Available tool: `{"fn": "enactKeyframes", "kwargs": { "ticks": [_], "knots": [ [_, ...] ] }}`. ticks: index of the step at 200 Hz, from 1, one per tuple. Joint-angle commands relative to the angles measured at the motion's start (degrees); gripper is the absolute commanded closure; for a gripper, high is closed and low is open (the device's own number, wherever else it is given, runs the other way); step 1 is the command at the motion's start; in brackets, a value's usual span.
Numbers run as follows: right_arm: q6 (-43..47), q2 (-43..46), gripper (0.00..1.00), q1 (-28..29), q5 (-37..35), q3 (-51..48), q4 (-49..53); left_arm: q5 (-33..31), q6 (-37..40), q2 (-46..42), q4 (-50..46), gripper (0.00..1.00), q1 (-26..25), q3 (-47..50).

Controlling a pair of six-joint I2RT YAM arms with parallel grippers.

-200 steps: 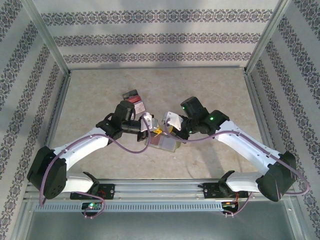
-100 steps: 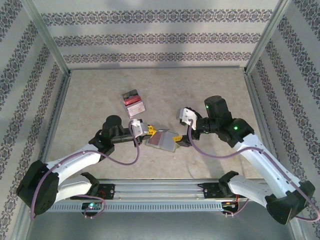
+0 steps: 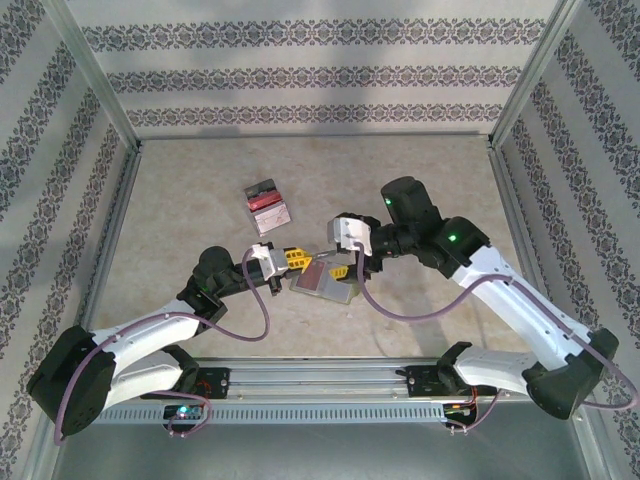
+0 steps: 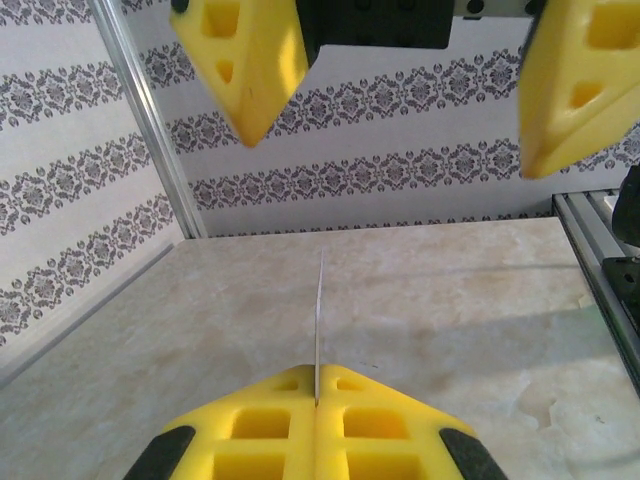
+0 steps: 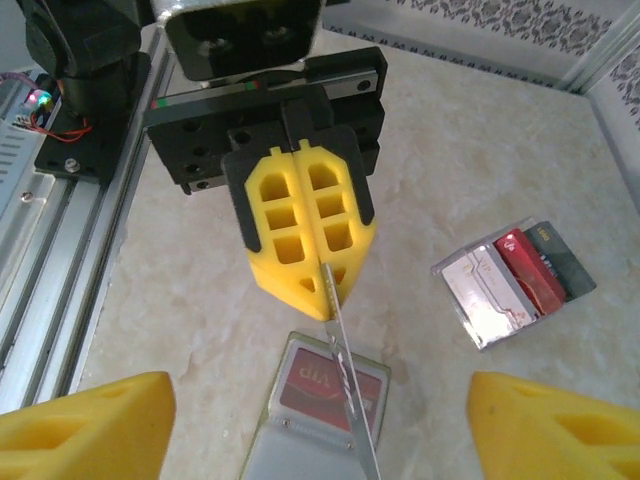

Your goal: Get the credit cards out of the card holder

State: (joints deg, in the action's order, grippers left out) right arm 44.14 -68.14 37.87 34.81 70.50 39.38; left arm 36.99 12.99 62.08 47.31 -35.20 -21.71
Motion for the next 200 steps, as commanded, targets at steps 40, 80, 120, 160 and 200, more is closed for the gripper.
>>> {"fn": "enactKeyframes", "kwargs": {
  "ticks": [40, 80, 120, 160, 200],
  "knots": [
    [4.8, -4.7, 0.45, 1.7, -1.8, 3.1, 2.9, -0.1, -1.4, -1.1, 5.4, 1.0, -0.7, 0.9],
    [5.3, -6.9, 0.54, 2.2, -2.2, 3.2, 2.6, 0.2, -1.9, -1.2, 5.2, 1.0, -0.7, 0.8],
    [5.3, -7.7, 0.74, 2.5, -2.7, 3.1, 2.1, 0.4, -2.0, -1.0, 4.6, 1.0, -0.7, 0.4],
    [4.4, -6.7, 0.99, 2.2, -4.0, 2.3, 2.5, -1.0, -3.4, -1.9, 3.2, 0.72, -0.7, 0.3],
    [1.6, -5.6, 1.0, 0.4, -4.3, 1.6, 3.2, -7.2, -5.1, -5.3, -4.6, 0.14, -0.4, -0.4]
  ]
}}
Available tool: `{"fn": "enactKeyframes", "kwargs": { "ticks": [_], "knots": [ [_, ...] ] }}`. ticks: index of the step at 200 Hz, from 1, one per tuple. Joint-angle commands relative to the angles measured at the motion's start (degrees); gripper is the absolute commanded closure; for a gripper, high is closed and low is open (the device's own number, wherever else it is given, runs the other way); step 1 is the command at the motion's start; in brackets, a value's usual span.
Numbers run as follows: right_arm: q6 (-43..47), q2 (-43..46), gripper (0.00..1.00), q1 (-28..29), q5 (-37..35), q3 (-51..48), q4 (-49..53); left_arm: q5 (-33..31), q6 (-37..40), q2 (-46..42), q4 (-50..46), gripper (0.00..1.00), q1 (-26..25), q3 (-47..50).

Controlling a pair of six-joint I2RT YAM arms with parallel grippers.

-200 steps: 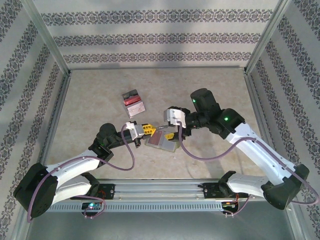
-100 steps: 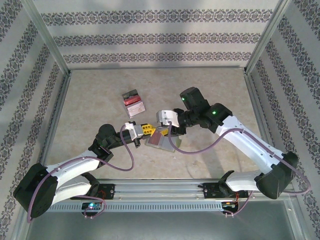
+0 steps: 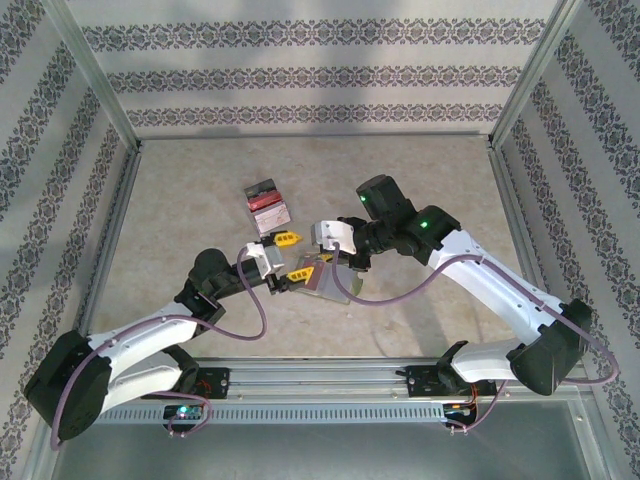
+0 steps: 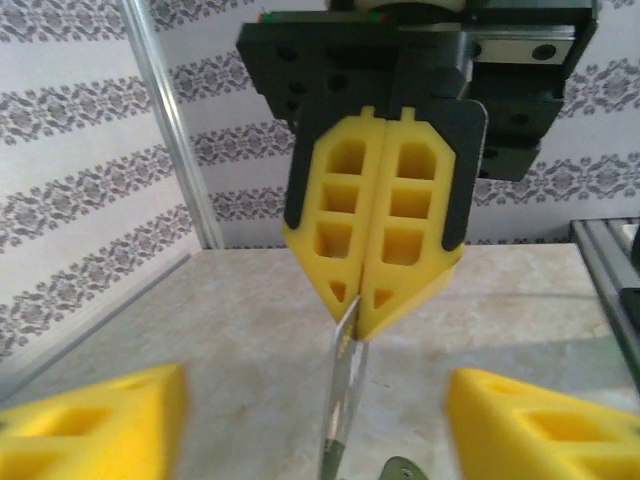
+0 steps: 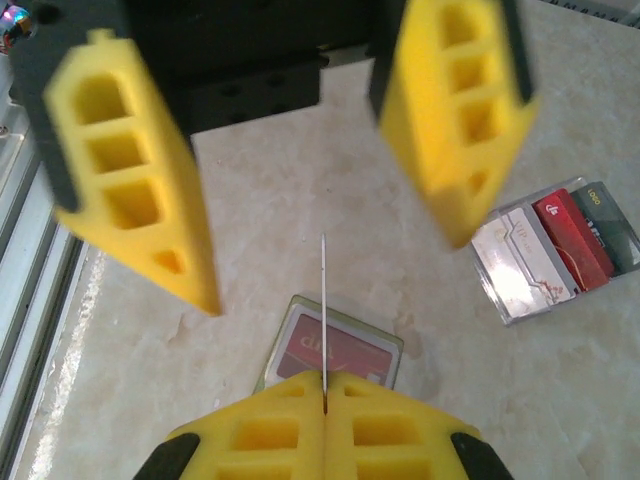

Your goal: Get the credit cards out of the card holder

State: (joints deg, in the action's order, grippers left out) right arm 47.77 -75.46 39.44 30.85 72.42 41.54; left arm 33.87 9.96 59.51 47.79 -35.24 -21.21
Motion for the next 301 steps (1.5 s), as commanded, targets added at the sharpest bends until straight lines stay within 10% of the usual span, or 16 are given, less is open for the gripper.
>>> {"fn": "enactKeyframes", "kwargs": {
  "ticks": [1, 73, 164, 301],
  "knots": [
    [-2.1, 1.8, 1.0, -1.3, -0.4, -0.3, 1.0, -4.3, -2.2, -2.9, -5.4, 0.13, -0.3, -0.9],
    [-13.0, 5.1, 1.0, -4.2, -8.8, -4.0, -2.8, -13.9, -25.0, -4.0, -32.6, 0.0, 16.4, -9.9],
    [-17.5, 8.5, 1.0, -4.0, -8.7, -9.4, -5.2, -14.6, -44.4, 21.5, -62.3, 0.0, 35.2, -36.6],
    [-18.8, 12.1, 1.0, -3.7, -10.4, -13.4, -4.4, -1.8, -67.9, 44.8, -40.8, 0.0, 35.1, -43.8]
  ]
}}
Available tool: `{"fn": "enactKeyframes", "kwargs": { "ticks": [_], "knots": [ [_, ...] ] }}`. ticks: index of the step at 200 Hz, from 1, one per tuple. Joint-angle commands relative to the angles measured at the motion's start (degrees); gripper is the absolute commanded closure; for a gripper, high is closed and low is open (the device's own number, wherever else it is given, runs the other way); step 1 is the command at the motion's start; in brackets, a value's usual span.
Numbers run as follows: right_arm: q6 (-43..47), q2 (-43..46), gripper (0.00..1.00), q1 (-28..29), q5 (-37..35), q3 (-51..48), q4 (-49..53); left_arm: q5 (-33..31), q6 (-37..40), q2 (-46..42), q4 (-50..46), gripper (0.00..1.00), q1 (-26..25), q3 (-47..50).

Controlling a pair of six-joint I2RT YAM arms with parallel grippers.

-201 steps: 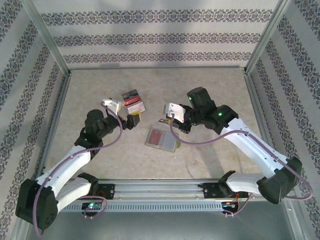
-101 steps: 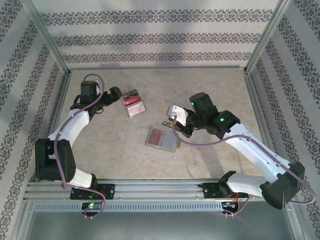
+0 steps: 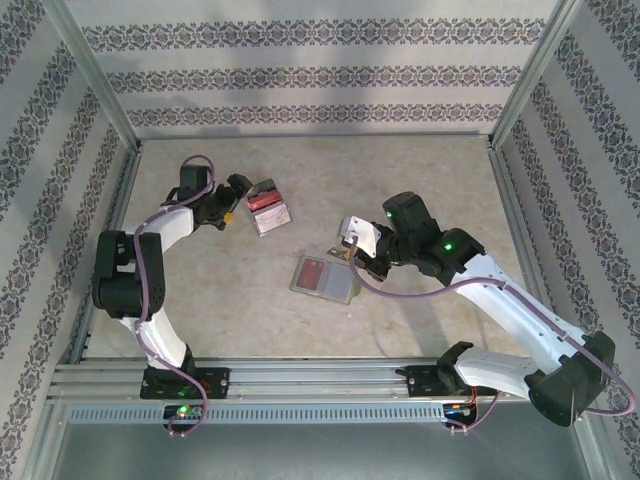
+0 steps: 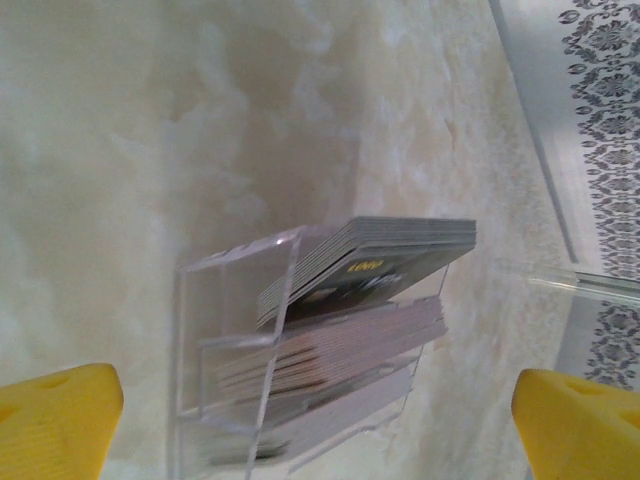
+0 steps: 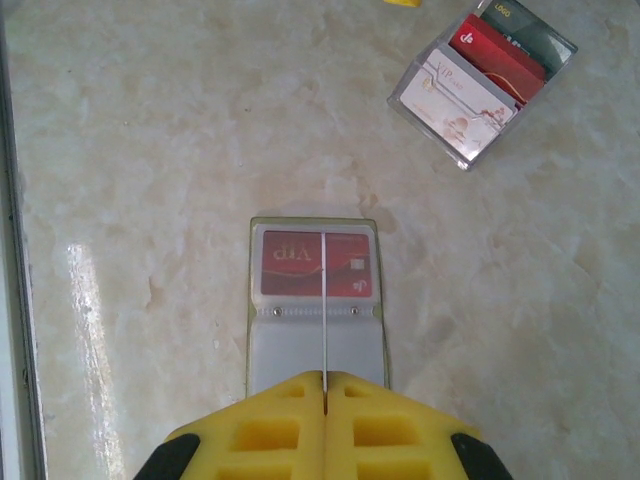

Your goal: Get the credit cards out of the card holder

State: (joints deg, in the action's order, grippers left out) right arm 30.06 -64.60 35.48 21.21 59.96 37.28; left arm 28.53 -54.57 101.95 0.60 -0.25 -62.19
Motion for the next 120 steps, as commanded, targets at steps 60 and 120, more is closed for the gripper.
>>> {"fn": "enactKeyframes", "kwargs": {
  "ticks": [60, 120],
  "knots": [
    [-1.3, 1.3, 1.0, 0.3, -1.4, -0.7, 0.2, 3.7, -4.0, 7.7, 7.4, 0.0, -0.4, -6.7],
    [-1.7, 1.1, 1.0, 0.4, -1.5, -0.4, 0.1, 3.9, -2.4, 12.3, 5.2, 0.0, -2.6, -11.9]
  ]
}}
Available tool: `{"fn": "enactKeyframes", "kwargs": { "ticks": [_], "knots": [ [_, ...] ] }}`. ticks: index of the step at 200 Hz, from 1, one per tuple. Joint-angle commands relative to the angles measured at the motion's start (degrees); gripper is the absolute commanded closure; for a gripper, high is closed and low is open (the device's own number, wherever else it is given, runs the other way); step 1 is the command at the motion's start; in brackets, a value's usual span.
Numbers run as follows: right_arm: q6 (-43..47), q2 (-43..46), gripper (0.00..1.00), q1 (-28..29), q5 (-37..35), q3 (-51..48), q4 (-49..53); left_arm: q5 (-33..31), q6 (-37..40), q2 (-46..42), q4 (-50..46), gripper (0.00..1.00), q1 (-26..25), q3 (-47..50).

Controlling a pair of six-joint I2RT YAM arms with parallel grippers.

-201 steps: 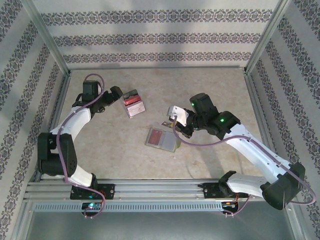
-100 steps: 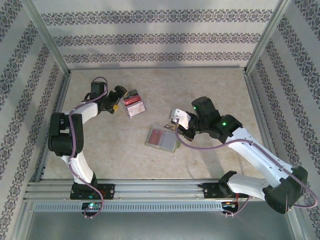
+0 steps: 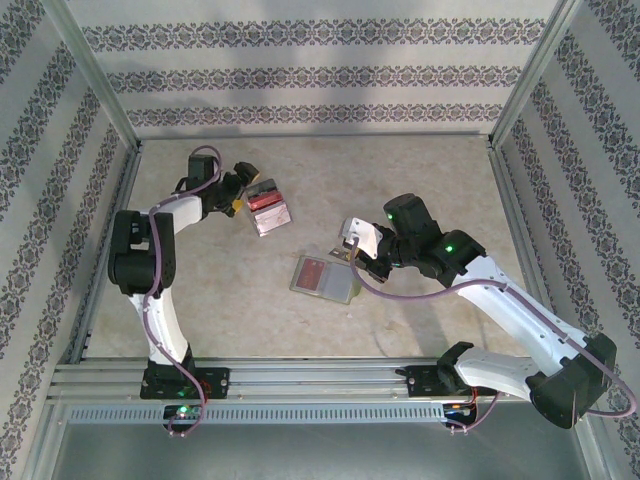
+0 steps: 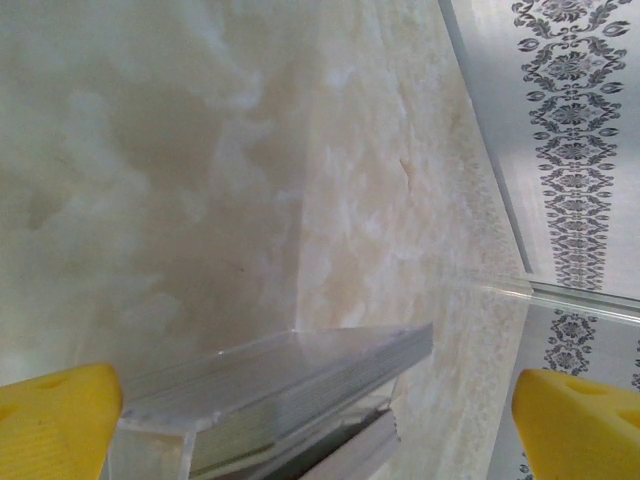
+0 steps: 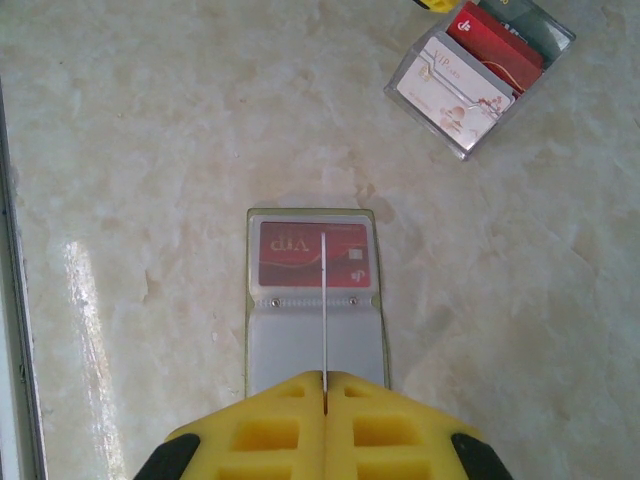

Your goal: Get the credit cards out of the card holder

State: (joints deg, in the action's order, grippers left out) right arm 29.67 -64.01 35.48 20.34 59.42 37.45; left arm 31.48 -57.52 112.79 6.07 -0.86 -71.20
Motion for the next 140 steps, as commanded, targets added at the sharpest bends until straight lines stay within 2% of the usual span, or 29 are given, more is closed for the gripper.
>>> {"fn": "enactKeyframes", "kwargs": {
  "ticks": [1, 84, 140],
  "knots": [
    [-1.3, 0.5, 1.0, 0.5, -0.7, 0.2, 0.0, 0.9, 0.6, 1.4, -0.3, 0.0, -2.0, -3.0],
    [0.7, -2.2, 1.0, -0.4, 0.0, 0.8, 1.1, 1.2, 0.8, 3.1, -0.1, 0.0, -7.9, -4.5],
    [8.2, -7.5, 1.0, -3.4, 4.1, 5.4, 7.0, -0.8, 0.3, 2.7, 2.2, 0.0, -11.6, -2.1]
  ]
}}
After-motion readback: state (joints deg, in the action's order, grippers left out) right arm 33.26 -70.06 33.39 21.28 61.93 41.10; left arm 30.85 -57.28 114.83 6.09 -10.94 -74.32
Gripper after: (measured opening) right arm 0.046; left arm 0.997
